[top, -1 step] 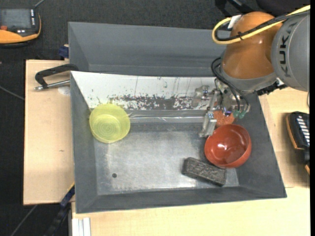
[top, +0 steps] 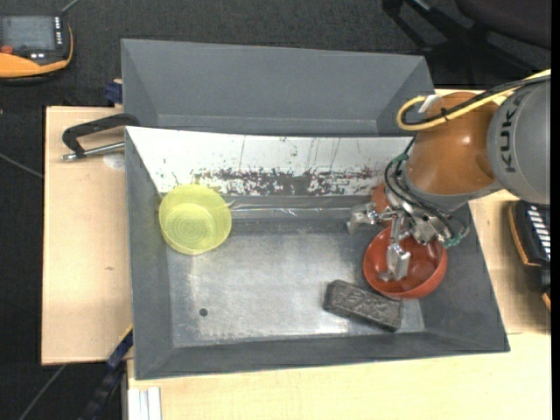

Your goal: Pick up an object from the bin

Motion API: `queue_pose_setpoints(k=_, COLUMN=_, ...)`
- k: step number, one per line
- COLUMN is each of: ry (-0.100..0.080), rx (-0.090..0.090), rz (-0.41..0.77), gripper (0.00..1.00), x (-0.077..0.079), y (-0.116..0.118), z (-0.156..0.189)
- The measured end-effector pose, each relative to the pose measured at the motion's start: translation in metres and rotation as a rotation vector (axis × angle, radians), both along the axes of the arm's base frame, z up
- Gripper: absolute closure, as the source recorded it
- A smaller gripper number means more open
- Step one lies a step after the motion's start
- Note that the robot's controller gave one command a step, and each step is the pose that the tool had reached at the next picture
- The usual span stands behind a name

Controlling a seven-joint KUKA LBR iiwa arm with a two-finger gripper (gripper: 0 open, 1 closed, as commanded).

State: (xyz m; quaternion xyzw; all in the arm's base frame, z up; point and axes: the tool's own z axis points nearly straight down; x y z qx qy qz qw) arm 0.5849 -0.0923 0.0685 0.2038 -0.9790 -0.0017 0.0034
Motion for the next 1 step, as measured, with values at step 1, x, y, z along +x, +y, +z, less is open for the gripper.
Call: queue_pose_setpoints(k=1, ry=-0.007, rx=0.000, rz=0.000, gripper=1.00, x=0.0023, y=0.0010, z=0.0033)
